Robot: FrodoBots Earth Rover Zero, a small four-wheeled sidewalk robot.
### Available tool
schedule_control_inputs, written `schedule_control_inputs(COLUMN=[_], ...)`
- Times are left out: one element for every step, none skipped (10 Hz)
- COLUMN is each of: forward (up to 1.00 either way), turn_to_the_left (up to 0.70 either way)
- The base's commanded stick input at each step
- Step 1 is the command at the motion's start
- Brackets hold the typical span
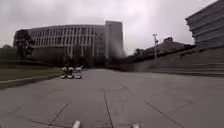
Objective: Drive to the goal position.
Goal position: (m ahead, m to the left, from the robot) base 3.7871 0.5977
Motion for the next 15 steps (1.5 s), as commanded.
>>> schedule_control_inputs(forward=[0.70,0.70,0.70,0.70,0.70,0.70,0.70,0.70,0.70,0.70,0.70,0.70,0.70,0.61,0.45], turn_to_the_left=[-0.01,-0.01,-0.01,-0.01,-0.01,-0.01,-0.01,-0.01,-0.01,-0.01,0.05,0.18,0.11,-0.01,-0.01])
